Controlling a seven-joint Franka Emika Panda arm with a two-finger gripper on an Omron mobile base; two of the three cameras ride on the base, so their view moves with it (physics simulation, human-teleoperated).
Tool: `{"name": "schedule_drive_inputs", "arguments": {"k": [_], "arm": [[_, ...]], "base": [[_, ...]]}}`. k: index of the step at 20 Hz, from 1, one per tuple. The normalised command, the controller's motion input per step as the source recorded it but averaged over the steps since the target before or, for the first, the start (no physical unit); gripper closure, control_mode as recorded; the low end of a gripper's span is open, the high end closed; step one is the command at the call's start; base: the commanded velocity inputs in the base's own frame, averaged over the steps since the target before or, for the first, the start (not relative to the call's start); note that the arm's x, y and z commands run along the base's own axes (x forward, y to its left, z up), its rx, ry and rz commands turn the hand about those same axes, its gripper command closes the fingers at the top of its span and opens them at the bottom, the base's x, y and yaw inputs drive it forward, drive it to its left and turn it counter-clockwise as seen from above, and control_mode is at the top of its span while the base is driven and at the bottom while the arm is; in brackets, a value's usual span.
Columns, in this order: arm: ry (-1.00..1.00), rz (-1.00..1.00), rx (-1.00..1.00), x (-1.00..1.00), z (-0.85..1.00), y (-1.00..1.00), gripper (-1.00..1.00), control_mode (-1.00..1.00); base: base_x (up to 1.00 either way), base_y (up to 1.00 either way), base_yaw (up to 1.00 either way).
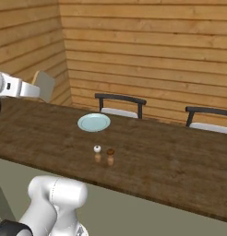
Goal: Start the toaster. Once the lever pops up, take the bread to the plate on the dining counter.
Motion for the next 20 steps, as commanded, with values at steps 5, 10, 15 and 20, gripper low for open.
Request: {"name": "schedule_drive_inputs", "arguments": {"k": [5,10,15,20], "arm": [[0.0,0.0,0.0,0.0,0.0,0.0,1.0,1.0],[0.0,0.03,0.03,0.1,0.0,-0.06,1.0,-1.0],[0.08,0.24,0.19,0.48,0.0,-0.32,1.0,-1.0],[0.19,0.39,0.23,0.91,-0.07,-0.46,1.0,-1.0]], "base": [[0.06,0.0,0.0],[0.24,0.0,0.0],[0.0,0.0,0.0],[0.0,0.0,0.0]]}}
